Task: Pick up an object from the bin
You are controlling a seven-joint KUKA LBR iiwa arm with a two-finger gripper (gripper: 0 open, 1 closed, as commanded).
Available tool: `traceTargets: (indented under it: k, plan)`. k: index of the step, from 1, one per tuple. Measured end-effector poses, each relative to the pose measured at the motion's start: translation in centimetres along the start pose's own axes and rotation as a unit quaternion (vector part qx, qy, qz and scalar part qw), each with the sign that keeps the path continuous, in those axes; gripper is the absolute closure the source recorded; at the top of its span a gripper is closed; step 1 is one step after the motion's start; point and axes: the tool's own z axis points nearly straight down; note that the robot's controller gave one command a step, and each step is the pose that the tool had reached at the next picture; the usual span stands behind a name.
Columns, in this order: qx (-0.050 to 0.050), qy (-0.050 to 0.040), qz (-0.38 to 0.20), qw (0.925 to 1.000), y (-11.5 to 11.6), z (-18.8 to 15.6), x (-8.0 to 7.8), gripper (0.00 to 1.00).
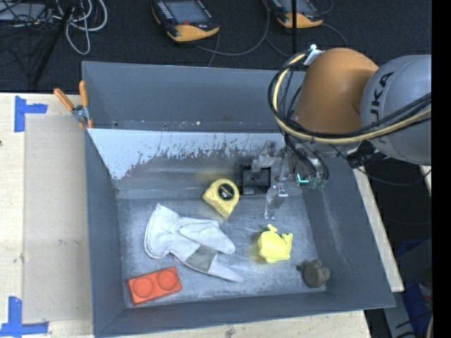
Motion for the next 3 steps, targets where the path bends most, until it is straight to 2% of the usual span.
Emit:
traceTargets:
  k: [1, 2, 3]
  plan:
    - [0.0, -0.0037, 0.0, 1.0, 0.0, -0.4, -0.2, 0.0]
    - [0.004, -0.0154, 0.012, 0.9998, 5.2, 7.6, 3.8, 0.0]
    - [0.002, -0.0076, -0.003, 1.0, 6.1, 6.3, 4.1, 0.0]
